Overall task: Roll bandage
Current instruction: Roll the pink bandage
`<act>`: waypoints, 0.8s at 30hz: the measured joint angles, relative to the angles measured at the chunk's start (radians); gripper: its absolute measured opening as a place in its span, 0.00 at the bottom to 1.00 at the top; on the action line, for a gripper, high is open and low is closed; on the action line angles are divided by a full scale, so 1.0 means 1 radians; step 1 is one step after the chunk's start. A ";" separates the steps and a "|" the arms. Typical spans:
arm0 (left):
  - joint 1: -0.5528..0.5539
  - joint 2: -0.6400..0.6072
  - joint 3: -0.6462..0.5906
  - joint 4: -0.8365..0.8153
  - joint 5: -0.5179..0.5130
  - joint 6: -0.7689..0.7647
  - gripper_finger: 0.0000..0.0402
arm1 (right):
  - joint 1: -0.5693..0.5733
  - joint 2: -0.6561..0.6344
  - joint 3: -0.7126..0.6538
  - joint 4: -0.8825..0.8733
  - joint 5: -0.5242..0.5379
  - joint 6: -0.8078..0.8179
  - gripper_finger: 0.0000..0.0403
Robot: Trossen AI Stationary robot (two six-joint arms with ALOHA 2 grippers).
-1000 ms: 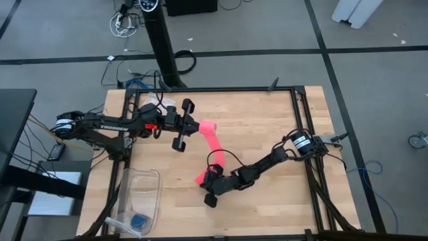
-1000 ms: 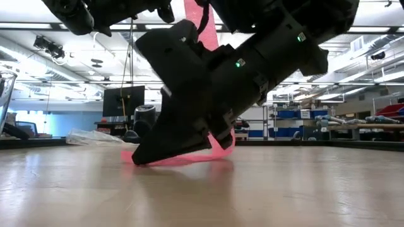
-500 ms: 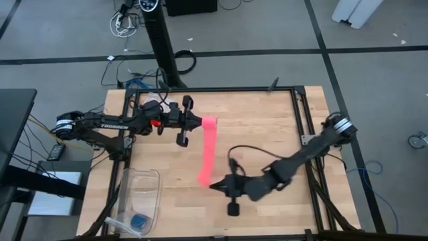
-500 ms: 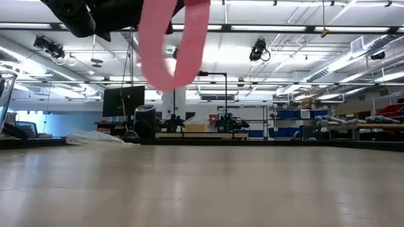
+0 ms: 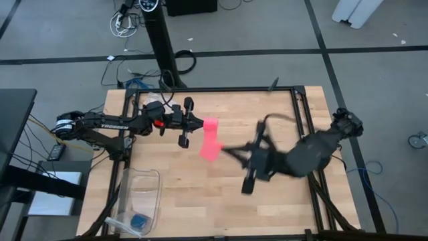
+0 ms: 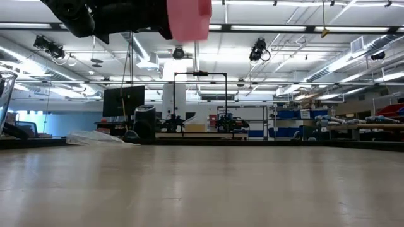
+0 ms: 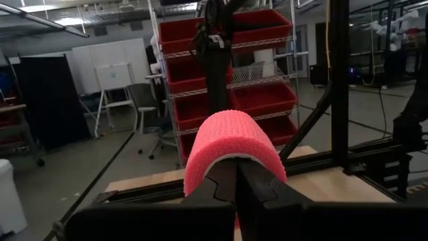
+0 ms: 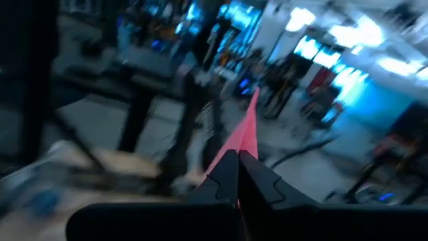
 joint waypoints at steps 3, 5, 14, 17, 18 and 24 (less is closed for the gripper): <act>0.000 0.000 0.000 -0.016 0.000 0.009 0.00 | -0.012 0.000 0.108 -0.001 0.001 -0.106 0.00; 0.000 0.000 0.000 -0.019 0.000 0.016 0.00 | -0.020 0.000 0.170 -0.001 0.006 -0.170 0.00; -0.008 0.000 0.000 -0.036 0.000 0.016 0.00 | -0.076 0.000 0.296 0.103 0.033 -0.438 0.00; -0.018 0.000 0.000 -0.062 -0.001 0.025 0.00 | -0.097 0.000 0.296 0.179 0.036 -0.508 0.00; -0.021 0.000 0.000 -0.072 -0.006 0.031 0.00 | -0.101 0.000 0.296 0.204 0.036 -0.533 0.00; -0.028 0.000 0.000 -0.100 -0.038 0.051 0.00 | -0.133 0.000 0.296 0.295 0.036 -0.611 0.00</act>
